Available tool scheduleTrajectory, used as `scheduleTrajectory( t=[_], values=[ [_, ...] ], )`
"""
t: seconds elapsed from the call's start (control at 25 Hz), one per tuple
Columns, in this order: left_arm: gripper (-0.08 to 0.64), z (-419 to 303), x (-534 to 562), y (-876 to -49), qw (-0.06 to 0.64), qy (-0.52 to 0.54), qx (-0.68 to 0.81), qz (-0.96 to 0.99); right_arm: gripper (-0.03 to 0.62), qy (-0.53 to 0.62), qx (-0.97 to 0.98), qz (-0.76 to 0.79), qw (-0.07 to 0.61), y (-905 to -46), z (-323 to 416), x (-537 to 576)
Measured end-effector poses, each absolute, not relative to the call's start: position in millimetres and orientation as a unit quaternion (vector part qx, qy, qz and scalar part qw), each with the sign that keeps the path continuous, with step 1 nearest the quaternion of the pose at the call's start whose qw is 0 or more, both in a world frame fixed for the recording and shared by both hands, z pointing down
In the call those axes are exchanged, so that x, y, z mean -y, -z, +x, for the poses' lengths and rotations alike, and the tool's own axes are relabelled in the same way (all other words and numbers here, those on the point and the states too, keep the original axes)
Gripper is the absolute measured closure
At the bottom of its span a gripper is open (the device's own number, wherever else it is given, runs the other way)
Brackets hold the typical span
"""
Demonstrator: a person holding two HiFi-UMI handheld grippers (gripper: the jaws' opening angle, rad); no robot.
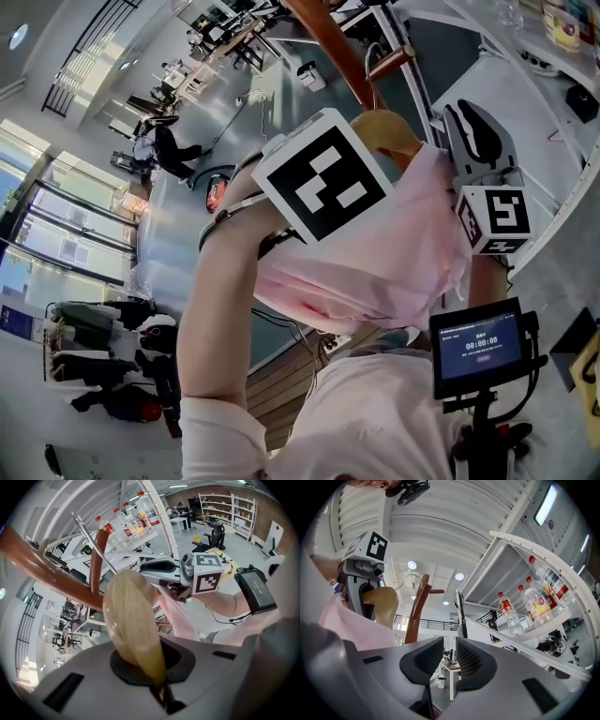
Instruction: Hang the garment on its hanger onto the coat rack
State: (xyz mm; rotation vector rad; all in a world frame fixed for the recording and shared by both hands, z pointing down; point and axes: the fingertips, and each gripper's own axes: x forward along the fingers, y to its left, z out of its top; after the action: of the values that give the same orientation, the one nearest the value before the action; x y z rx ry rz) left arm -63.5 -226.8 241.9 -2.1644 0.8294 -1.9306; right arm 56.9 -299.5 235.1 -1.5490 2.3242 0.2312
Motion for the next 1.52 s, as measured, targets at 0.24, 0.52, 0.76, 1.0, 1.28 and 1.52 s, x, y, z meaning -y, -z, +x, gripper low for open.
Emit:
scheduleTrajectory(
  t=[0.24,0.52,0.76,1.0,1.28,1.52],
  values=[
    [0.555,-59,233,-253,0.025,0.638,-0.267,-0.722,0.506,-0.086,-0.820,-0.540,0.169,-231,54,300],
    [0.555,-64,240,-269,-0.005,0.641,-0.261,-0.722,0.506,-0.079,-0.826,-0.536,0.158,-240,46,302],
    [0.555,-57,248,-263,-0.007,0.635,-0.260,-0.727,0.506,-0.082,-0.820,-0.543,0.159,-239,51,304],
    [0.555,-58,255,-262,-0.001,0.638,-0.276,-0.718,0.506,-0.146,-0.831,-0.516,0.146,-227,40,293],
    [0.555,-57,254,-263,0.002,0.639,-0.271,-0.720,0.505,-0.229,-0.868,-0.429,0.103,-200,10,263],
    [0.555,-54,250,-263,0.001,0.639,-0.266,-0.722,0.412,-0.241,-0.898,-0.366,0.032,-214,0,250]
  ],
)
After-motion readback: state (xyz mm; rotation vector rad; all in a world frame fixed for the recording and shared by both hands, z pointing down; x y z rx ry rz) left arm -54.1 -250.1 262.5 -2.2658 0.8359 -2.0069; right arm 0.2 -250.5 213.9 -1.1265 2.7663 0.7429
